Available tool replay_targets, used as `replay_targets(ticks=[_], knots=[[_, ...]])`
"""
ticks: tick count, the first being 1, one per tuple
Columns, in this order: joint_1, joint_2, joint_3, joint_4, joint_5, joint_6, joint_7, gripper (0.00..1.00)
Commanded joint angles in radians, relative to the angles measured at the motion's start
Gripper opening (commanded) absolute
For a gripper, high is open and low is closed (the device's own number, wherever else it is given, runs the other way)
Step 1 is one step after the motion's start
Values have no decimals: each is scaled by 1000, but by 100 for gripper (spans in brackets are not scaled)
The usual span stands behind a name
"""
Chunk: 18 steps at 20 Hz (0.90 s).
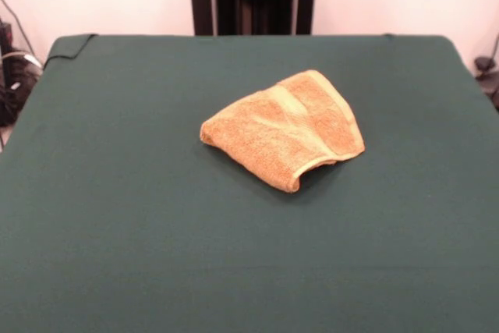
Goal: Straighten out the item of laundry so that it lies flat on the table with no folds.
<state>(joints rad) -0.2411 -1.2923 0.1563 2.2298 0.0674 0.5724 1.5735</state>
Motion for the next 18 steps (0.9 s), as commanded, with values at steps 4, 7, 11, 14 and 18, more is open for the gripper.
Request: replay_targets(ticks=[4, 7, 11, 14, 18], knots=[[12, 79, 148, 156, -12, -29, -72, 100], [7, 106, 157, 169, -22, -58, -53, 100], [3, 163, 164, 185, -46, -116, -23, 100], [2, 197, 162, 189, -69, -149, -6, 100], [8, 248, 148, 185, -103, -189, 21, 100]])
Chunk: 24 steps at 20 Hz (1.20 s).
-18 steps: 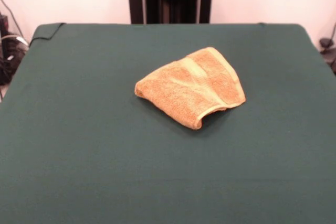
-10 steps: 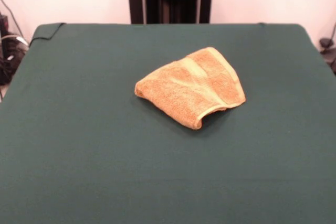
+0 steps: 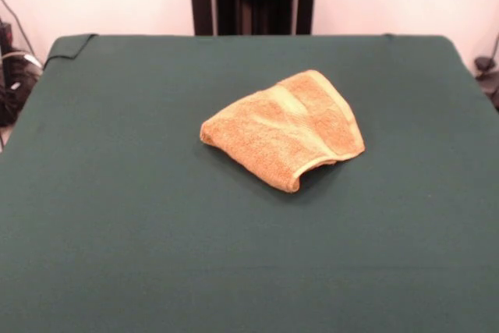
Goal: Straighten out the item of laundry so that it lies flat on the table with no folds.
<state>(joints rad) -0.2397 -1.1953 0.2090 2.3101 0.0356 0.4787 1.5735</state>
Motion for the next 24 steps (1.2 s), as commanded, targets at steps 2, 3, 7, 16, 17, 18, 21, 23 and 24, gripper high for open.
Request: replay_targets(ticks=[2, 3, 7, 16, 17, 18, 21, 23, 24], knots=[[7, 179, 90, 103, -86, -117, 29, 100], [9, 194, 85, 102, -98, -135, 37, 100], [23, 241, 61, 96, -135, -183, 75, 100], [43, 384, 19, 69, -206, -318, 135, 100], [52, 397, 7, 65, -212, -330, 145, 100], [57, 408, 1, 61, -216, -337, 152, 100], [66, 440, -11, 54, -217, -356, 165, 100], [69, 480, -17, 48, -214, -373, 174, 100], [68, 506, -20, 44, -214, -391, 179, 100]])
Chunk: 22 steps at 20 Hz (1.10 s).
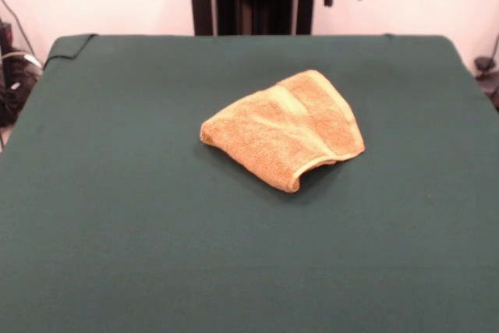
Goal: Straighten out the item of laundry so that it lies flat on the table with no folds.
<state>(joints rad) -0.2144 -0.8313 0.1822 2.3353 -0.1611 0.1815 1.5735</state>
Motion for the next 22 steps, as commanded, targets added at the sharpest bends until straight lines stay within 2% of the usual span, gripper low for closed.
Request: replay_targets(ticks=[1, 6, 12, 22], knots=[[43, 159, 2, 14, -19, -106, 182, 100], [25, 220, -17, -21, -41, -144, 164, 100], [-13, 267, -28, -99, -36, -126, 143, 100], [-22, 261, -49, -120, -5, -97, 164, 100]])
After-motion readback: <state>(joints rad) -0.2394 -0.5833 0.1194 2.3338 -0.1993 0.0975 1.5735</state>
